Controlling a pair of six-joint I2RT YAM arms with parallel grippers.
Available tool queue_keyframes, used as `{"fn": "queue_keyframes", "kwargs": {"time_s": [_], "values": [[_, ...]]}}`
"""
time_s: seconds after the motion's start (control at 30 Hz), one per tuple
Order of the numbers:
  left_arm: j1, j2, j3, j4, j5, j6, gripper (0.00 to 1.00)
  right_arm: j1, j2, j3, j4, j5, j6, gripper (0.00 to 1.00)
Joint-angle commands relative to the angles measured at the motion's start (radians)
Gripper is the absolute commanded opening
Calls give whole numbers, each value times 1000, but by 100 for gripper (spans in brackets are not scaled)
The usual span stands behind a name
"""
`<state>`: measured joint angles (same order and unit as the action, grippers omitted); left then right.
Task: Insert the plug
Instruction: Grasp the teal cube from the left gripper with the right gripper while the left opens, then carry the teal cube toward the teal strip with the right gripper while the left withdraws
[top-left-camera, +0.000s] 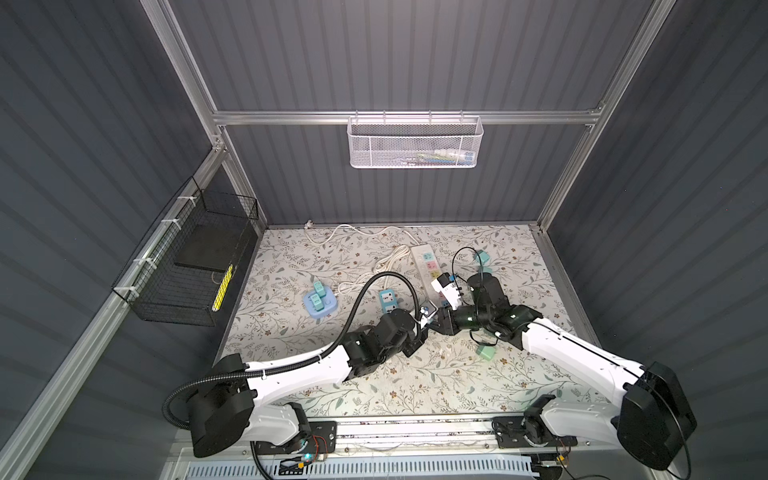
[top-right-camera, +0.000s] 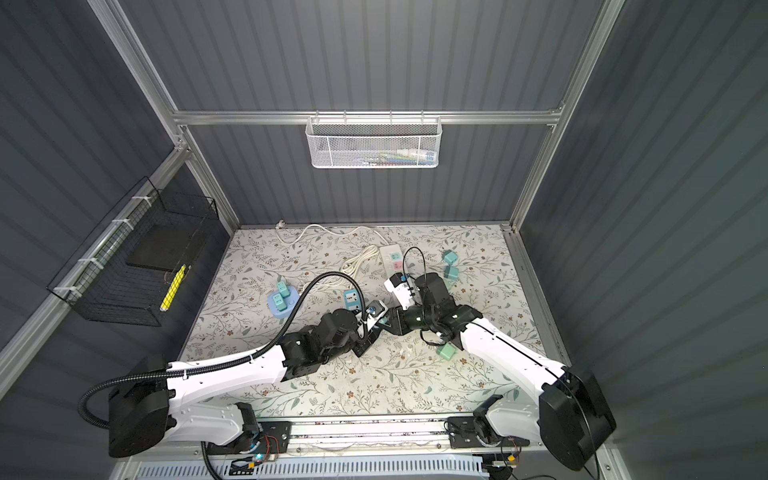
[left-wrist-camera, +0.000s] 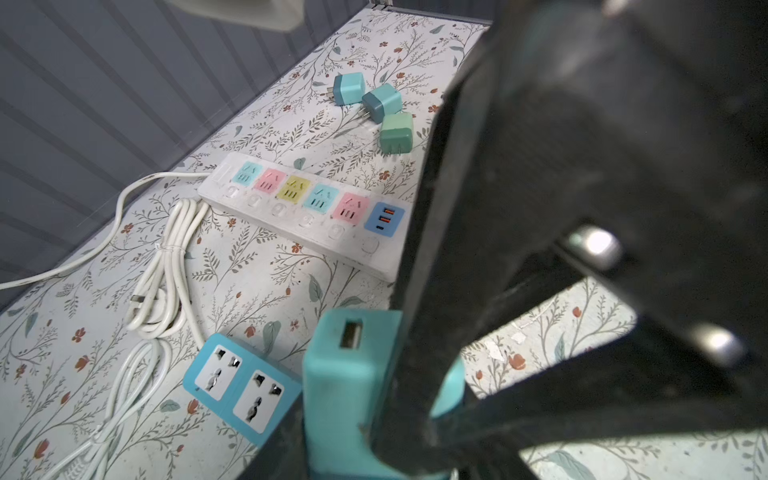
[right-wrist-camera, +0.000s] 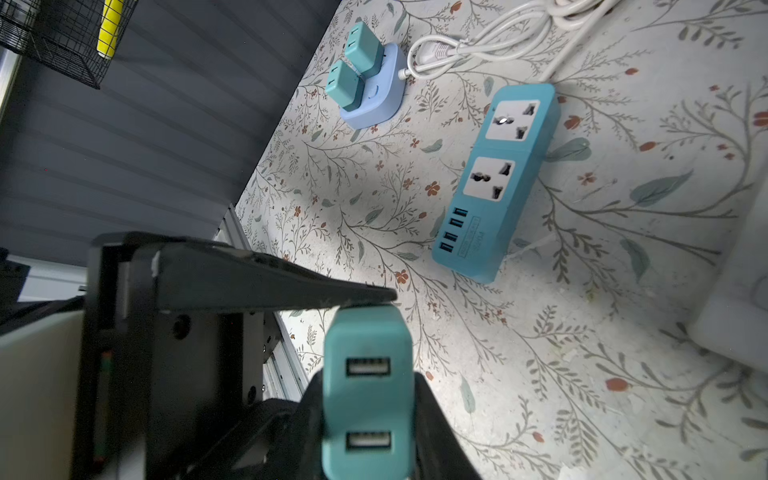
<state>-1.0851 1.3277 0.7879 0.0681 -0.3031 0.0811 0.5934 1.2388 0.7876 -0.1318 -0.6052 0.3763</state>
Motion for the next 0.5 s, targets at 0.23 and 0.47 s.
{"fn": "queue_keyframes", "kwargs": {"time_s": [0.23,0.47], "values": [[2,-259,-164,59,-368,-182,77,39,39,75,32,179,-21,17],[4,-519,-301,-64,-694,-440,86,105,127,116,52,355,-38,16]]}}
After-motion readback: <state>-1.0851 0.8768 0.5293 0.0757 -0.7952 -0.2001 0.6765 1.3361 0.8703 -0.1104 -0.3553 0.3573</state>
